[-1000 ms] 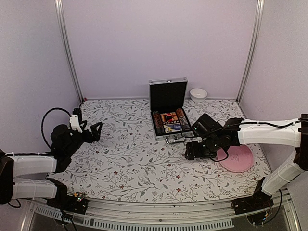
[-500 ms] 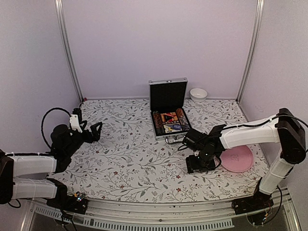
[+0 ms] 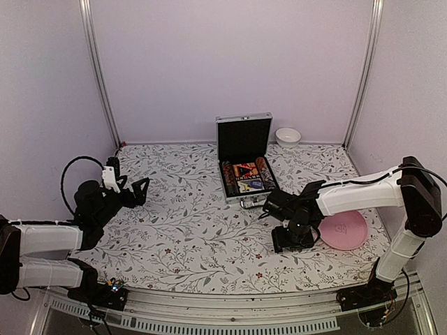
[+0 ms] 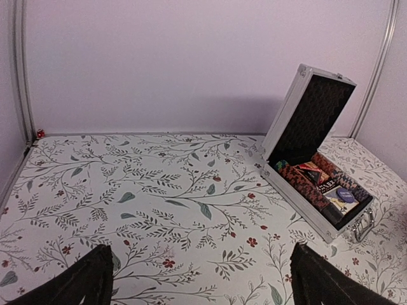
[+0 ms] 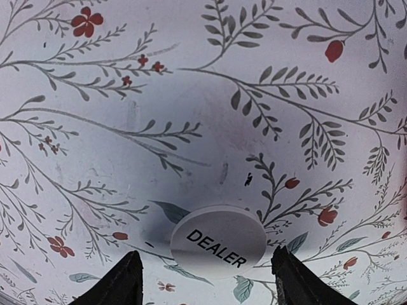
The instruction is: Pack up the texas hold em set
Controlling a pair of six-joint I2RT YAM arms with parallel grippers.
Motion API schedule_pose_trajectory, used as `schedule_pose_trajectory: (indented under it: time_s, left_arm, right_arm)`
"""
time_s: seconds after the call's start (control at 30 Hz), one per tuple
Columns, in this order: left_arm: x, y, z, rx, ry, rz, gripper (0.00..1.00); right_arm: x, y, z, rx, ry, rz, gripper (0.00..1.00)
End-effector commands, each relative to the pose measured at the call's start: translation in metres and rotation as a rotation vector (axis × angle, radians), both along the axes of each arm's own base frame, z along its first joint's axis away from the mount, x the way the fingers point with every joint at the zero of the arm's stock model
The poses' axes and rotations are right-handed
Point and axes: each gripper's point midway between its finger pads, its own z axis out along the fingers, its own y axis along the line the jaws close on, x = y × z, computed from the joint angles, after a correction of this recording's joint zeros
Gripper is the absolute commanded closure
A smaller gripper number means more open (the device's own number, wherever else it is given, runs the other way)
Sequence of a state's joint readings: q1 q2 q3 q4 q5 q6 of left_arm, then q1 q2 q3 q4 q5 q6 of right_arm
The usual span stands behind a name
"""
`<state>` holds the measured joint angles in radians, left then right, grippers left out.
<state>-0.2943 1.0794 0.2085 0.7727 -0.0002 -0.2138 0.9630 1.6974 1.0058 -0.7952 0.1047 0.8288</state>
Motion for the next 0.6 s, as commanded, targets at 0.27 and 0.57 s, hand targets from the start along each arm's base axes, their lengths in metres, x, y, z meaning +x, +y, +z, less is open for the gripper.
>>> schedule_pose_trajectory:
  time_s: [0.27,0.57]
  left_arm:
    - [0.003,-0.001,0.012,-0.01,-0.03,-0.007,0.03]
    - [0.002,-0.001,0.013,-0.011,-0.034,-0.009,0.03]
  right_arm:
    - [0.004,-0.001,-0.008,-0.059,-0.011,-0.002,0.35]
    - [-0.001,-0.007,-0.012,-0.094,-0.004,-0.014,0.4]
